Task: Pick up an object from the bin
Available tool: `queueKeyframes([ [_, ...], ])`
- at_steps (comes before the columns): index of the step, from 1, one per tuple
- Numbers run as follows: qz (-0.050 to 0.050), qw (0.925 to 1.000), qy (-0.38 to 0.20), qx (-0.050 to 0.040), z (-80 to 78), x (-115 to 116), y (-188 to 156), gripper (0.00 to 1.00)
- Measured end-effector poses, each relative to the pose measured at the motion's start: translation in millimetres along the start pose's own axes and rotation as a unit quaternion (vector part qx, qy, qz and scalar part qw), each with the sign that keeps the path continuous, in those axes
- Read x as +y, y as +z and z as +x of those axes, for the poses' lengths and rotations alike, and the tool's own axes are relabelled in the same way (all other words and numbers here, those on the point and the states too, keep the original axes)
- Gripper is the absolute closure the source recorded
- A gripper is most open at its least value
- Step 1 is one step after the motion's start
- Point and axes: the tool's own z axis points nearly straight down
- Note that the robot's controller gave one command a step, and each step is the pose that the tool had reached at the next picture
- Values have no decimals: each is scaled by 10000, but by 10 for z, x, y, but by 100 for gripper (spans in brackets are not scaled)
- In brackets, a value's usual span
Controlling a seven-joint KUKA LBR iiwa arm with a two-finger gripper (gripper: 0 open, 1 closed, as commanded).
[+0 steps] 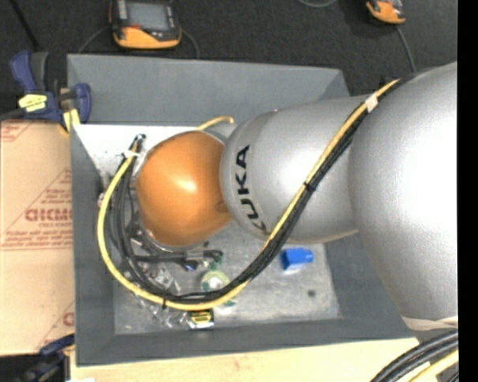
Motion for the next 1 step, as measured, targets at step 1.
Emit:
queueKeyframes([
  [1,-2,10000,37,4,-2,-16,-337,100],
])
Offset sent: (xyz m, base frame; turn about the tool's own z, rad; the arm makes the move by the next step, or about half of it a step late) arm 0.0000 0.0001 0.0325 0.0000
